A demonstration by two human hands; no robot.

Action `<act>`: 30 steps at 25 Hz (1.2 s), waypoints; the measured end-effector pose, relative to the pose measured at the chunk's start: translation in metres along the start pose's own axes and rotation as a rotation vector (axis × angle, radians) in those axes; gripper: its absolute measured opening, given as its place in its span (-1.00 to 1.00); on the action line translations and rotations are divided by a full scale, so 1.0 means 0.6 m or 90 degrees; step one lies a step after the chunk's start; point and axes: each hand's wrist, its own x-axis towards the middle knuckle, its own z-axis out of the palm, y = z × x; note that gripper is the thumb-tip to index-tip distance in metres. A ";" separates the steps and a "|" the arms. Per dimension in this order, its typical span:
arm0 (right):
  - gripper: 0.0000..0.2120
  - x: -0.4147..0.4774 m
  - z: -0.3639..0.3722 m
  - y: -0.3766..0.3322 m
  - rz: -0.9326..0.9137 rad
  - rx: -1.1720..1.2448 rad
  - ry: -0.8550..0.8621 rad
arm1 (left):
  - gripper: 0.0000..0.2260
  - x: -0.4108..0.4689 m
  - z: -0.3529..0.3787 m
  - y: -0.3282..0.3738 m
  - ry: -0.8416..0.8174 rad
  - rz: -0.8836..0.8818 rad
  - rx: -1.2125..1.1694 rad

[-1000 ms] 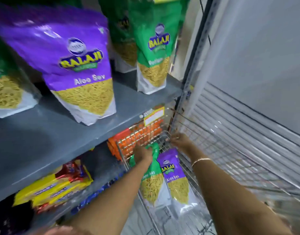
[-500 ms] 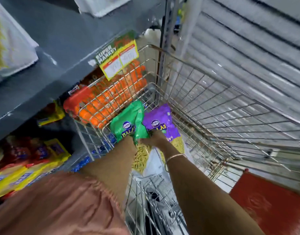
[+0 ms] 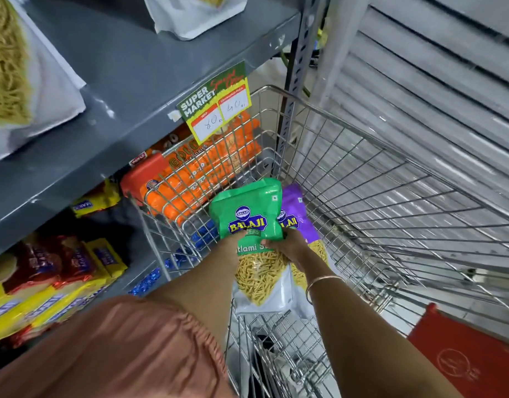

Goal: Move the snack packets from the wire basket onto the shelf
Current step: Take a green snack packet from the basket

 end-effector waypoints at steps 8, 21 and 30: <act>-0.53 -0.087 -0.051 -0.065 -0.081 0.103 -0.012 | -0.38 -0.109 0.010 0.067 0.035 0.080 0.106; -0.72 -0.445 -0.099 -0.383 -0.449 -0.050 -0.061 | -0.53 -0.496 -0.100 0.224 -0.029 0.540 0.098; -0.71 -0.566 0.231 -0.519 -0.522 -0.106 -0.233 | -0.59 -0.639 -0.459 0.213 0.187 0.636 0.012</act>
